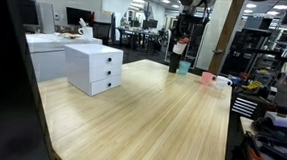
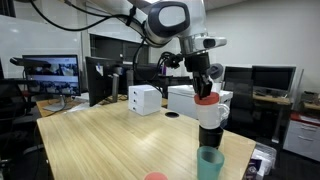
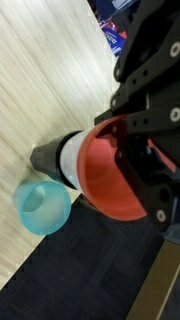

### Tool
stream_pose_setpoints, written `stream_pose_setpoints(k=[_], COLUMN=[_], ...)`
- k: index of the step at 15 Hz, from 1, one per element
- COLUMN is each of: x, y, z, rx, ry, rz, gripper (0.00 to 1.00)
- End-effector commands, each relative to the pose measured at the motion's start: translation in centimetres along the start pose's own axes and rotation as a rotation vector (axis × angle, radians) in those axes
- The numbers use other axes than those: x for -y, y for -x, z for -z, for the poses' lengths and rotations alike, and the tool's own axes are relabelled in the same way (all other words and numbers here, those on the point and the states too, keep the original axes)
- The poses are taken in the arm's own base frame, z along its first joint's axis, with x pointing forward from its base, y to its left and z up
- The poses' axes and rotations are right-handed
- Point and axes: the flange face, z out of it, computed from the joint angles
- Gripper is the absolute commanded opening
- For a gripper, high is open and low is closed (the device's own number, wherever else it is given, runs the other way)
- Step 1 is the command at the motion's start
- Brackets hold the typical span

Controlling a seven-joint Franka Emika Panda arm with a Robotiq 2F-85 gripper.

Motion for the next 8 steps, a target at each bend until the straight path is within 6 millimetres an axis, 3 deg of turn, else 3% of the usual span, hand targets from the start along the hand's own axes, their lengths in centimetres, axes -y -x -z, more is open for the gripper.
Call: stream_pose_setpoints(k=[1,8], x=[-0.2,-0.2], y=[-1.1,-1.8], z=[-1.2,-3.4], rx=[0.026,0.09], ry=[-0.05,-0.058], rz=[-0.036,-0.071], gripper=[0.06,0.05])
